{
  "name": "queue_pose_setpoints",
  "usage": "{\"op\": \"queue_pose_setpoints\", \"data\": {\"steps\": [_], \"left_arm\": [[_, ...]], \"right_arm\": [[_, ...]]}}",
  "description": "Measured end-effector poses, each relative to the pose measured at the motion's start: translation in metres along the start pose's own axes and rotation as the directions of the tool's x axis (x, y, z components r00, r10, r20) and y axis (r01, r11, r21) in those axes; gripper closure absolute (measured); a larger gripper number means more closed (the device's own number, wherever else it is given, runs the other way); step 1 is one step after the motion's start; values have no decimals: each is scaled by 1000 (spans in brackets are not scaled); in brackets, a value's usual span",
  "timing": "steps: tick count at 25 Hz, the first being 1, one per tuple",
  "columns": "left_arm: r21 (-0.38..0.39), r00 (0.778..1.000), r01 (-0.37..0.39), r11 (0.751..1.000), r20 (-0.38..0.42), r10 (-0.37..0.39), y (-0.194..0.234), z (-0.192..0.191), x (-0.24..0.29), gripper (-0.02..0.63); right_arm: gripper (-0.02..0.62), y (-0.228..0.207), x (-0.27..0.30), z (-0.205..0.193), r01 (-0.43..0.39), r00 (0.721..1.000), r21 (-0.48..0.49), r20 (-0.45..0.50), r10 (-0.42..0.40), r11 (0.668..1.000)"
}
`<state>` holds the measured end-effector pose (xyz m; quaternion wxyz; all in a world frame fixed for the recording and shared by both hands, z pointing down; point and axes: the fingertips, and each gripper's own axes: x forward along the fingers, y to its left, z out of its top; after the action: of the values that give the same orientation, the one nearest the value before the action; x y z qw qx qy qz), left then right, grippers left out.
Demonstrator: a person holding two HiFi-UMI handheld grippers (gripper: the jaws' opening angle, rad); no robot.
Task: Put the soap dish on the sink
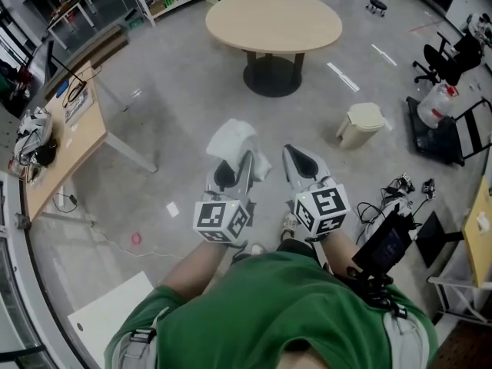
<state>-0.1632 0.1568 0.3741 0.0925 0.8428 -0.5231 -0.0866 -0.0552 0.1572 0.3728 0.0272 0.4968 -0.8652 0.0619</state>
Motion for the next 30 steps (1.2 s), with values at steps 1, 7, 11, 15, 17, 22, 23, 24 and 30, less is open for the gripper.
{"op": "queue_pose_setpoints", "data": {"steps": [1,7,11,15,17,22,23,24,30], "left_arm": [[2,1000,-3,1000,-1,3,2,-1,8,456],[14,1000,-17,1000,0,17,3,1,65,456],[23,1000,-26,999,8,25,-2,3,103,456],[30,999,-48,998,10,47,-9,-1,138,456],[32,998,-58,998,9,58,-12,-4,151,456],[37,997,-75,997,-3,75,-20,-14,181,456],[39,997,-75,996,-7,75,-21,-15,186,456],[42,997,-75,996,-12,75,-21,-16,190,456],[44,997,-70,997,-28,71,-13,-15,217,456]], "right_arm": [[594,-5,6,0,-3,1000,1,0,3,1000],[593,-49,38,11,-20,1000,1,8,20,1000],[592,-83,55,21,-26,1000,4,17,26,1000],[594,-117,69,23,-46,999,6,15,46,999],[594,-132,75,23,-57,998,6,11,57,998],[594,-162,87,23,-77,997,12,11,77,997],[594,-167,90,22,-79,997,16,10,79,997],[593,-171,92,22,-81,997,19,9,81,997],[592,-187,113,22,-79,997,37,-2,79,996]]}}
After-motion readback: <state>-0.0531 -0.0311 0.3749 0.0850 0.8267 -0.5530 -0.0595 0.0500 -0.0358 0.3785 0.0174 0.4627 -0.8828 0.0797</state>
